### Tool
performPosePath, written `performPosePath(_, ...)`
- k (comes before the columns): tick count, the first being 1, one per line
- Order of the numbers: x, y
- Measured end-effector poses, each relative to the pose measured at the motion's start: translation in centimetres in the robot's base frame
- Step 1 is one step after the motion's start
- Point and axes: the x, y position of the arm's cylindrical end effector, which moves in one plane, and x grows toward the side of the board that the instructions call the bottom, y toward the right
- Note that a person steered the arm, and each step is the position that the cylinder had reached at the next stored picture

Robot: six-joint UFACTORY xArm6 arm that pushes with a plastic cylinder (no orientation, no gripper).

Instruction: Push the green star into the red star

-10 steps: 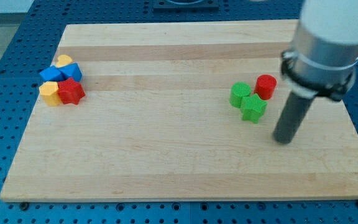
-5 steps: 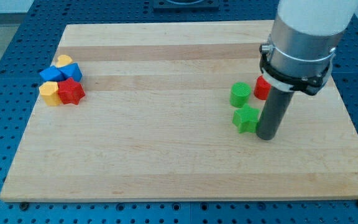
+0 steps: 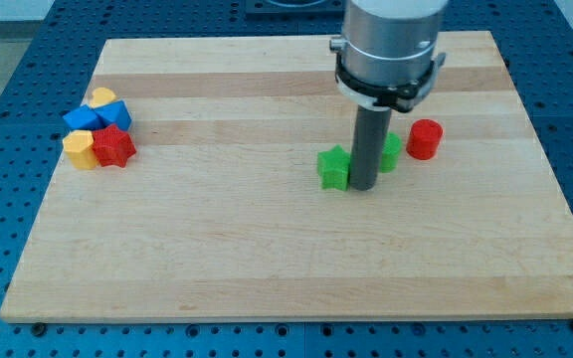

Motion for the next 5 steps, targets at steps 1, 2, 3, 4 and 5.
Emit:
performPosePath(1, -0.1, -3.2)
performPosePath(2, -1.9, -5.0)
performPosePath(3, -4.8, -5.9)
performPosePath(4, -6.4, -8.0)
performPosePath(5, -7.8, -10.3)
